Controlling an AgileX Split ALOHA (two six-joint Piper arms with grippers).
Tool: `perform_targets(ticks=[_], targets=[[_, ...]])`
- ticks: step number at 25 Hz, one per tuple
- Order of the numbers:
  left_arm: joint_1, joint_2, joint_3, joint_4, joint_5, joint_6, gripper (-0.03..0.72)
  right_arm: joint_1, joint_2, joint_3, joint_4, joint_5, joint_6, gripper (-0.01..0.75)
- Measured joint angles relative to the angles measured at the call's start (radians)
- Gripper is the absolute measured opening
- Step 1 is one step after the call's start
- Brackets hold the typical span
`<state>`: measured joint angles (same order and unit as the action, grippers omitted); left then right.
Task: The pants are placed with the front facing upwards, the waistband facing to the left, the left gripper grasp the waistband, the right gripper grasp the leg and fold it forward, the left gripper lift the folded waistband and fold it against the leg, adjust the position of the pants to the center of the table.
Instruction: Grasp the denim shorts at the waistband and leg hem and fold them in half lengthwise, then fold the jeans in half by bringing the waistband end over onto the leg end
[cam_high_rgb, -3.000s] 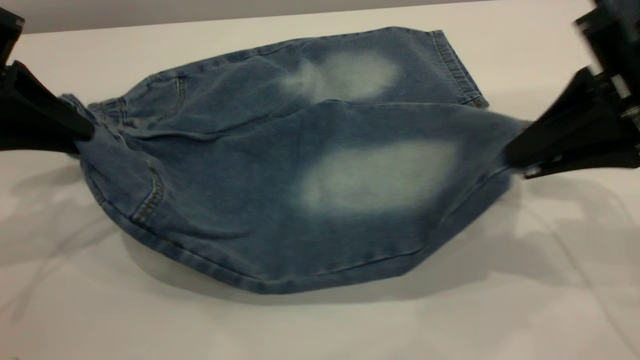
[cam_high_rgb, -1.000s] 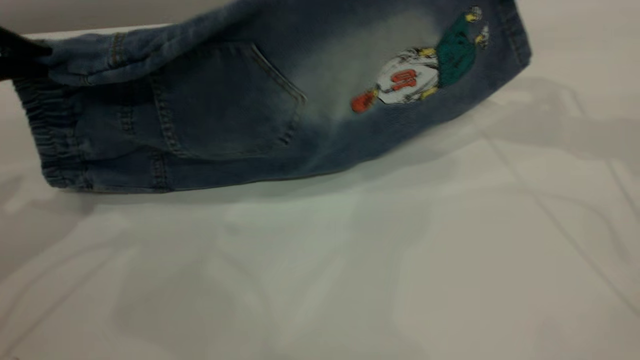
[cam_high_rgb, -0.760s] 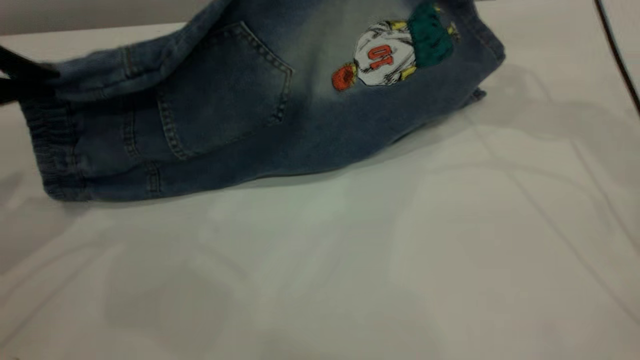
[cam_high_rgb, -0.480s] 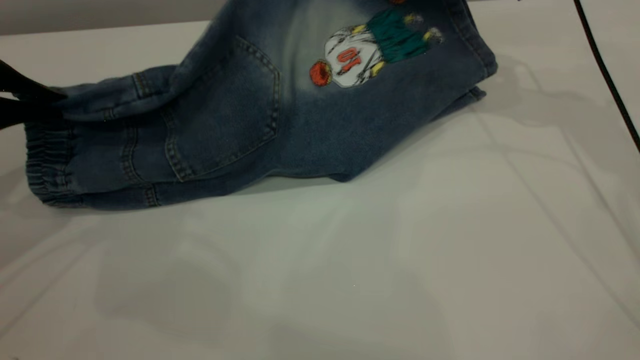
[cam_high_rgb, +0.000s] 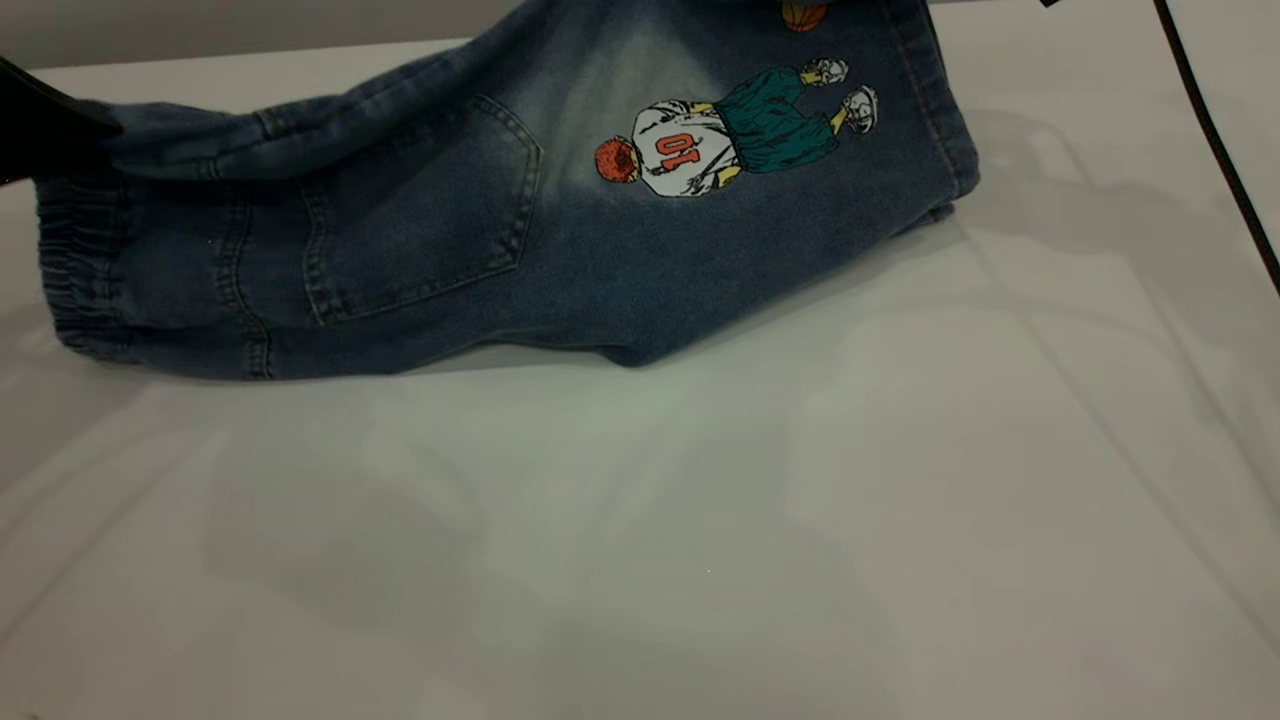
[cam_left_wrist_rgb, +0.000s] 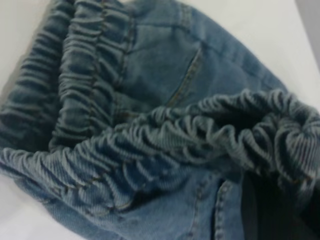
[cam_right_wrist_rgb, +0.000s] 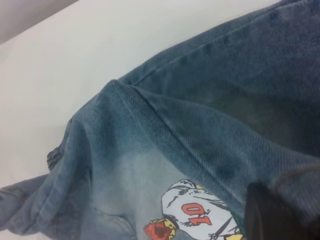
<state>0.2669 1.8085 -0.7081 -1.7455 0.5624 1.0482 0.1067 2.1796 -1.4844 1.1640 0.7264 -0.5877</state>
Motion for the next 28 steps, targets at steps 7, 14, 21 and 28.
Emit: perform_targets(ticks=[7, 14, 21, 28], targets=[[0.0, 0.016, -0.001, 0.0, 0.001, 0.03, 0.295, 0.0, 0.0, 0.0, 0.007, 0.026, -0.038, 0.027], [0.0, 0.016, -0.002, 0.0, 0.002, 0.087, 0.529, 0.0, 0.0, 0.0, 0.014, 0.044, -0.047, 0.058], [0.004, -0.006, -0.003, 0.002, 0.005, 0.103, 0.552, 0.0, 0.0, 0.0, 0.014, 0.067, -0.066, 0.1], [0.094, -0.031, -0.003, 0.174, 0.005, 0.015, 0.552, 0.0, -0.005, -0.008, 0.019, 0.076, -0.144, 0.342]])
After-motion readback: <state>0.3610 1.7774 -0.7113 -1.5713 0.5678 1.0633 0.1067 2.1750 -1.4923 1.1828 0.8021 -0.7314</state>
